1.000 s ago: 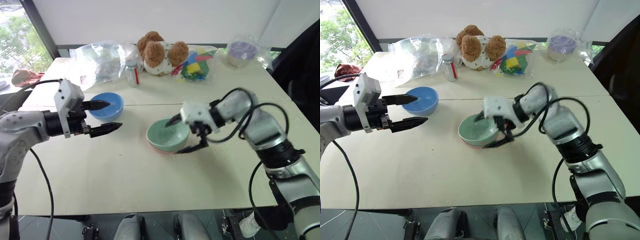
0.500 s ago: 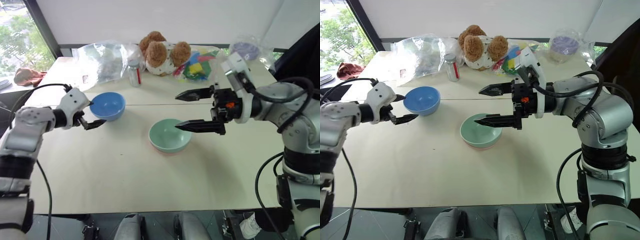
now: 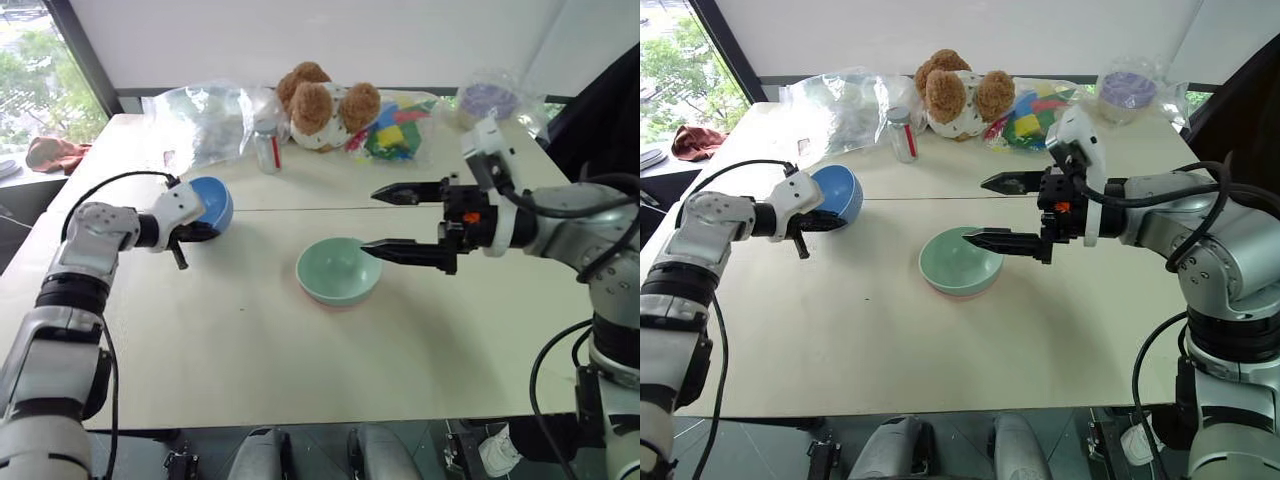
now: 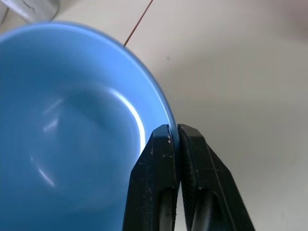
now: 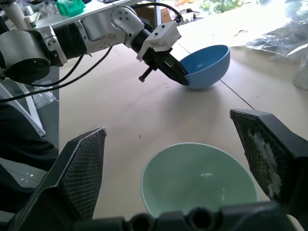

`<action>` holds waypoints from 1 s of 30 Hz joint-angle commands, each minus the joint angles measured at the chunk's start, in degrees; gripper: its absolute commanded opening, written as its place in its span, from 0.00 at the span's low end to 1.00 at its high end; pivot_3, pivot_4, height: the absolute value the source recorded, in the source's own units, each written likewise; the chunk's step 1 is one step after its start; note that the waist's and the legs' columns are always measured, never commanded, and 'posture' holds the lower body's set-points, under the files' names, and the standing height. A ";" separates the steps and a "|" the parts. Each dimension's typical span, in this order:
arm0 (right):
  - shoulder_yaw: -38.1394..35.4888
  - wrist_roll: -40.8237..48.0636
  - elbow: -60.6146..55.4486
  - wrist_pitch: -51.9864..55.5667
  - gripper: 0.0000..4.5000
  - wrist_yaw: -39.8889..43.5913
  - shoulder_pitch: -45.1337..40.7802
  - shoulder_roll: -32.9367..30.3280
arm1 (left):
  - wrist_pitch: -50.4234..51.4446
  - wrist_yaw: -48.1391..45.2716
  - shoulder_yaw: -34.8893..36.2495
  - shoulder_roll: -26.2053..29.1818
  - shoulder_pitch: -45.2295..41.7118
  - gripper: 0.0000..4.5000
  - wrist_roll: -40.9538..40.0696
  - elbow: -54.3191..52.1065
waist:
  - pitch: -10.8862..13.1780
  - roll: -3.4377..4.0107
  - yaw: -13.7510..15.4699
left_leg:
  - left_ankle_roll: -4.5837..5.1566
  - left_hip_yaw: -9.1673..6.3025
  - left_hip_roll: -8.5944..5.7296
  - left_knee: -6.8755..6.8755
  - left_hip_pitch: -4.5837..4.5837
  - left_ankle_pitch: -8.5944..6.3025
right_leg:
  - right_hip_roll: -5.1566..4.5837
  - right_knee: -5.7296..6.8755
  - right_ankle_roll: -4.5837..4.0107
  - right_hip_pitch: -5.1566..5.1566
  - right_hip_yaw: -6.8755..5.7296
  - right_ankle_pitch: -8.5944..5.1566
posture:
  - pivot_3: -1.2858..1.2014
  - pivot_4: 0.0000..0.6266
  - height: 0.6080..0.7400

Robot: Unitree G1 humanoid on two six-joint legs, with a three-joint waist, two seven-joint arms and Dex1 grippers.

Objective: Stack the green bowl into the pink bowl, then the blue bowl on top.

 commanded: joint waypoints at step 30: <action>-17.63 2.27 -6.39 -2.17 1.00 -2.60 23.13 -18.29 | -3.58 -27.28 -30.34 -7.57 -17.69 0.08 -22.90 -18.83 | 0.02 -0.01 0.06 | 0.07 -0.03 -0.02 0.04 0.00 -0.03 | 0.25 -0.07 0.02 0.06 0.18 -0.01 | 0.52 0.24 1.00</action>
